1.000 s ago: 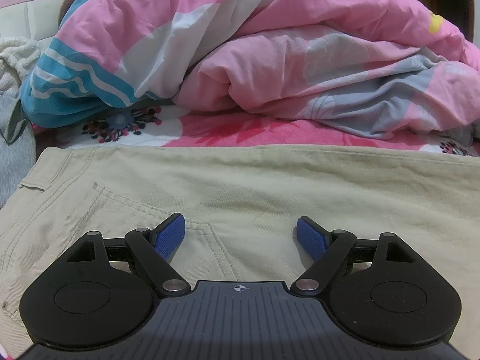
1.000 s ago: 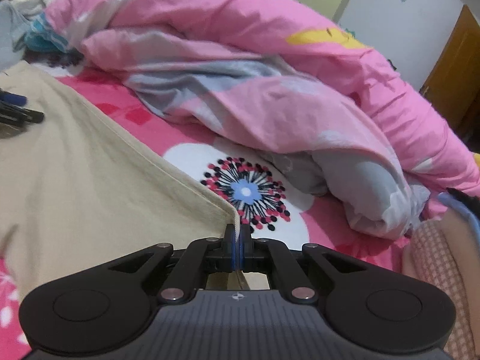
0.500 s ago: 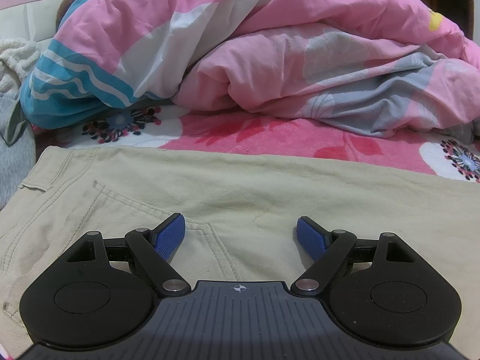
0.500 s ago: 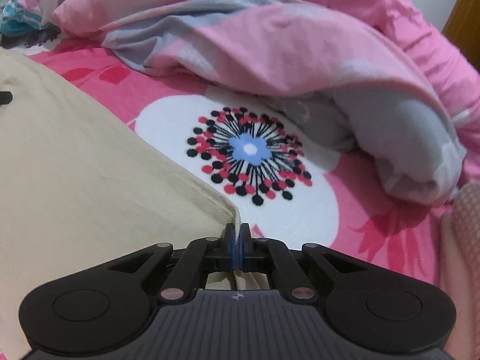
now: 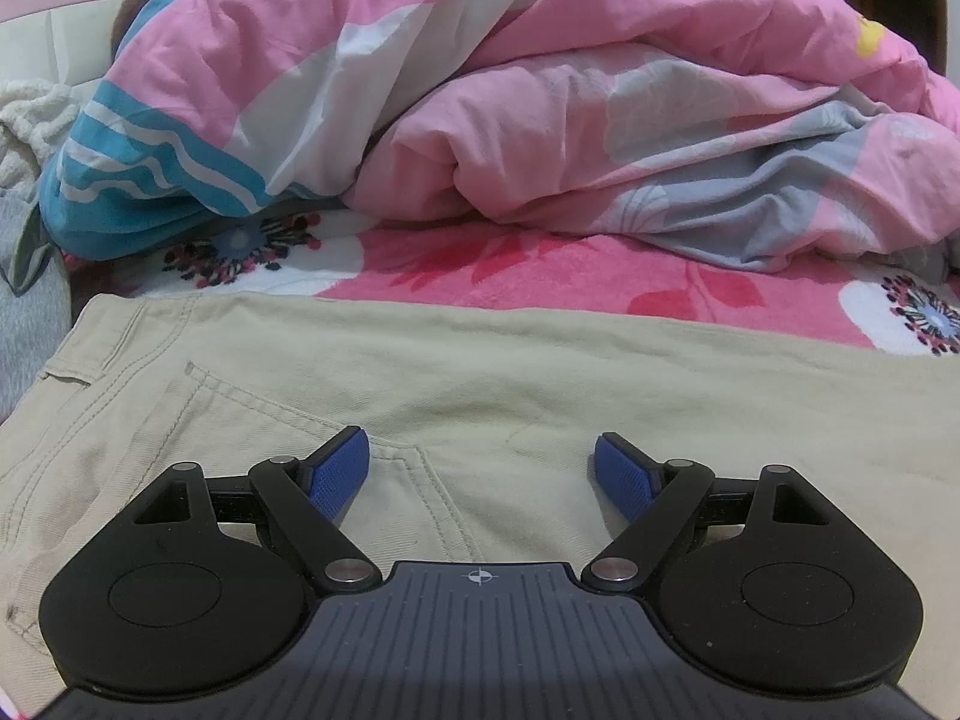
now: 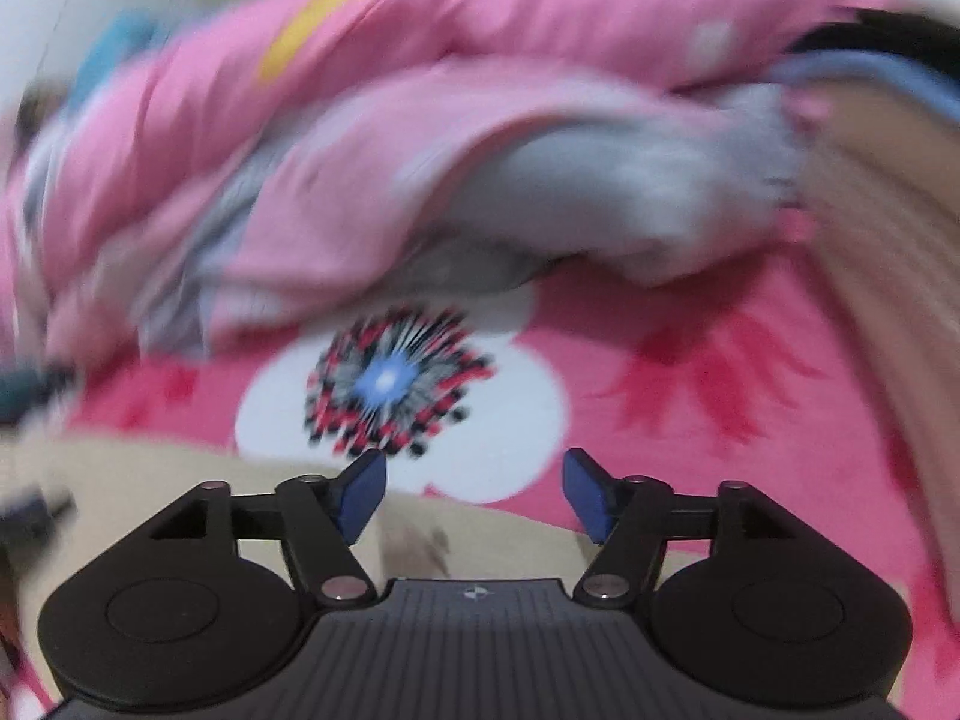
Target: Fold clothes
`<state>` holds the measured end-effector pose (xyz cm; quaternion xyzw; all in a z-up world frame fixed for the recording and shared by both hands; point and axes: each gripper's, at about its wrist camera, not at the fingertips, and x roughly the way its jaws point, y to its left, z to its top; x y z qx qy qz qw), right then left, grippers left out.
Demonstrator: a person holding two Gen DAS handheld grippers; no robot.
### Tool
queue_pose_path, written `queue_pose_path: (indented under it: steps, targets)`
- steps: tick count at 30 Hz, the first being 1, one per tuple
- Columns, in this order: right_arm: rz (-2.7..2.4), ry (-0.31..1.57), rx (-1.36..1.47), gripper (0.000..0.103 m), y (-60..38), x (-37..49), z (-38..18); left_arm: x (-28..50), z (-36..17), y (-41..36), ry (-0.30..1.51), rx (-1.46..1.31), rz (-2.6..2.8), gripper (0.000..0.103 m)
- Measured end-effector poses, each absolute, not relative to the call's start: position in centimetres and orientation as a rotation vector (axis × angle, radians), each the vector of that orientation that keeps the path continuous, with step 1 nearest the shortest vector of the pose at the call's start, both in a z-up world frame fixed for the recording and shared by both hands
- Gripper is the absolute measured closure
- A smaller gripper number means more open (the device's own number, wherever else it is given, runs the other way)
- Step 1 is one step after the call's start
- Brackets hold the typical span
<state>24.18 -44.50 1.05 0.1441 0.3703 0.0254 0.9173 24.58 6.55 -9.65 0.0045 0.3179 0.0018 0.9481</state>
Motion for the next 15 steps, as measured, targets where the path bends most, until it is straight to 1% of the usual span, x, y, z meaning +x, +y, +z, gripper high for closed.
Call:
queue_pose_path:
  steps: [2, 4, 8, 11, 15]
  targets:
    - [0.001, 0.703, 0.397, 0.027, -46.8, 21.7, 2.0, 24.6, -9.7, 6.5, 0.647, 0.01, 0.003, 0.018]
    - [-0.047, 0.642, 0.495, 0.027, -48.9, 18.7, 2.6, 24.6, -9.7, 6.5, 0.645, 0.01, 0.003, 0.018]
    - [-0.101, 0.551, 0.629, 0.027, -51.5, 10.7, 1.0, 24.4, -9.3, 6.8, 0.637, -0.011, 0.01, 0.018]
    - [-0.138, 0.531, 0.638, 0.027, -52.0, 6.5, -0.3, 23.8, -8.1, 6.5, 0.611, -0.021, 0.041, 0.018]
    - [-0.164, 0.547, 0.563, 0.027, -51.2, 4.1, -1.8, 22.9, -5.6, 3.6, 0.554, -0.013, -0.025, 0.018]
